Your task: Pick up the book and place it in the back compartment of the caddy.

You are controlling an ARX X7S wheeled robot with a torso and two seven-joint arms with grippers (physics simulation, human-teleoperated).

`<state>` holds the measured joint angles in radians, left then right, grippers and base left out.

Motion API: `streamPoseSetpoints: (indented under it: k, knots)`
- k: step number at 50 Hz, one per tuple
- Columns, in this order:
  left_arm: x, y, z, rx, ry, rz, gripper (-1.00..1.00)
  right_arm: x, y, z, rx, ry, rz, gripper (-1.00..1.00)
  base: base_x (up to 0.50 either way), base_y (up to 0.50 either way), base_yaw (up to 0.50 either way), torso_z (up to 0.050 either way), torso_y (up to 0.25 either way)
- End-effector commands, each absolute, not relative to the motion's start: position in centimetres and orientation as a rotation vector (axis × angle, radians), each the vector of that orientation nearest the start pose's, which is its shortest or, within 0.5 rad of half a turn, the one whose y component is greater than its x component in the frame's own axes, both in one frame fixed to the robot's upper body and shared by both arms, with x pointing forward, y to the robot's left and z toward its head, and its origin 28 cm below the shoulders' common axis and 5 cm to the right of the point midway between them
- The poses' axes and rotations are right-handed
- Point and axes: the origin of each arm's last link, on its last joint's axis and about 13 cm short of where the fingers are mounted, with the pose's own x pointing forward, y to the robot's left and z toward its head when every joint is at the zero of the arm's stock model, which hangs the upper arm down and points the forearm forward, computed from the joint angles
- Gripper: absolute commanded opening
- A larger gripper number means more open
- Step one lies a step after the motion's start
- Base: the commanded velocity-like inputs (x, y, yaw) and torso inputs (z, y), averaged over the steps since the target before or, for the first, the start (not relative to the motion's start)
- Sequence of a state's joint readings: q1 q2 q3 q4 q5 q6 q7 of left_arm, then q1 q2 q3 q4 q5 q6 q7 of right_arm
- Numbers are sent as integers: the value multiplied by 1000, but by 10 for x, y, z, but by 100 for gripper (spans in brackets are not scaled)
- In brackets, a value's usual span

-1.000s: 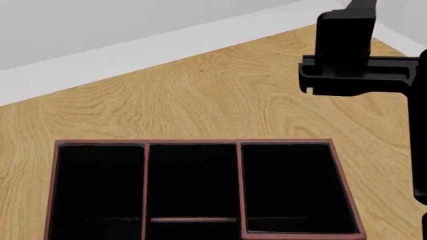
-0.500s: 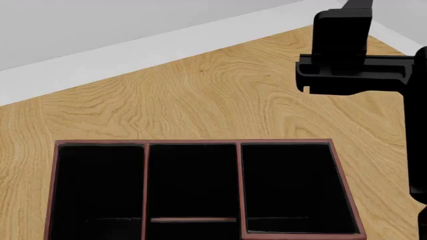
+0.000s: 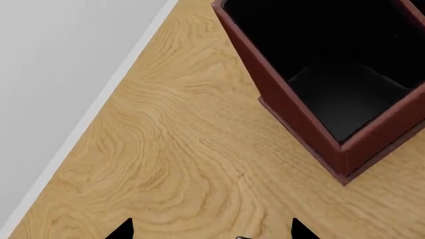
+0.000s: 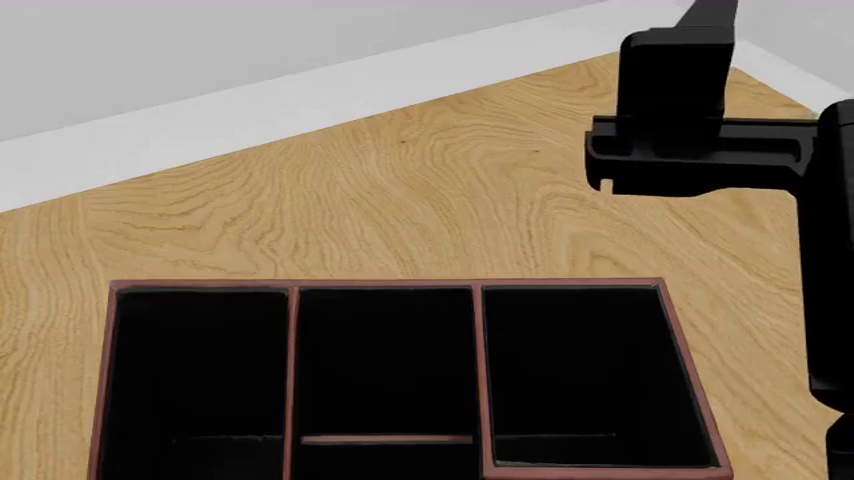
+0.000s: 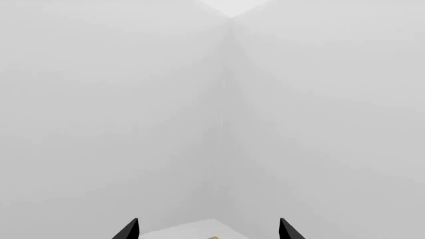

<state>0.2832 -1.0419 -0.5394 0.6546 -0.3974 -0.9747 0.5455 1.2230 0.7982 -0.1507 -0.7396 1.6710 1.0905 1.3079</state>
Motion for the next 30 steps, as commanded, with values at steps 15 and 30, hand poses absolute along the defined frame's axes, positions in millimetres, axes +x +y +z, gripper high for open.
streamPoseSetpoints:
  k: [15,30]
  knots:
    - [134,405,159,560,649,-332,100,183,-130,328,-135,-364,-153,100,0,0,0,0,0]
    - [140,412,159,584,673,-289,100,184,-127,328,-134,-362,-146,100,0,0,0,0,0]
